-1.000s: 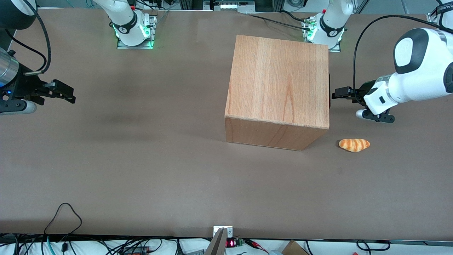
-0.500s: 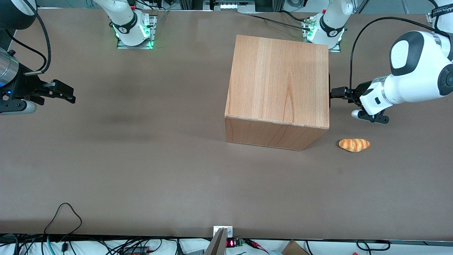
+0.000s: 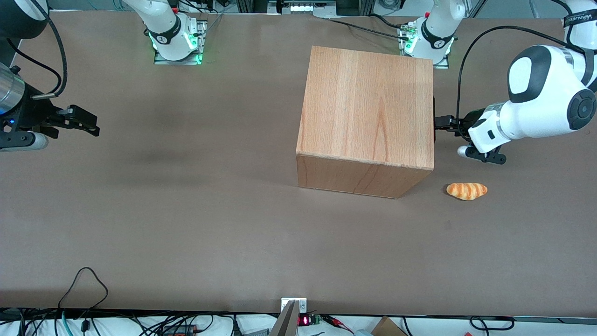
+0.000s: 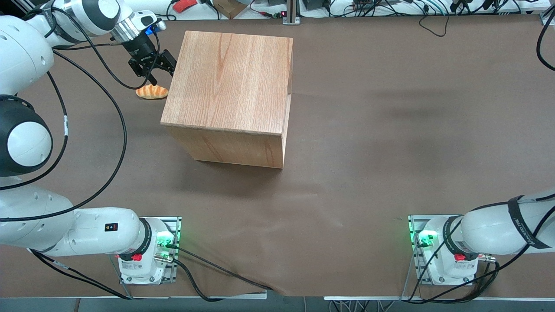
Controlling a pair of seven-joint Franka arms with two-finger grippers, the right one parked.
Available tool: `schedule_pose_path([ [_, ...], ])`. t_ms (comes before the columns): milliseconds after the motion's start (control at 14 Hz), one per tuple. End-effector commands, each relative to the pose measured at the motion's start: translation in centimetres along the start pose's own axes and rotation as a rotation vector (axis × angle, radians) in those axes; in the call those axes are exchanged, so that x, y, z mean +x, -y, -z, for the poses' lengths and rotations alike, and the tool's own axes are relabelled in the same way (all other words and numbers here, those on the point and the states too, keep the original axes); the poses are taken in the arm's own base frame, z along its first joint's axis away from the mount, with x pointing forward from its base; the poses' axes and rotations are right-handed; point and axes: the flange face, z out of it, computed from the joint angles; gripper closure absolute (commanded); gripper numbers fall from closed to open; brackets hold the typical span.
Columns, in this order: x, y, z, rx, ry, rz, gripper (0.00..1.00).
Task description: Open top drawer with left arm
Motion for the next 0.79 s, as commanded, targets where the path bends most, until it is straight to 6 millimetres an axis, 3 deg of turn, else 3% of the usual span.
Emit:
schedule_pose_path([
  [0, 0.2, 0.2, -0.9, -0.027, -0.004, -0.022, 0.0],
  [714, 0.3, 0.7, -2.0, 0.019, 0.028, -0.047, 0.0],
])
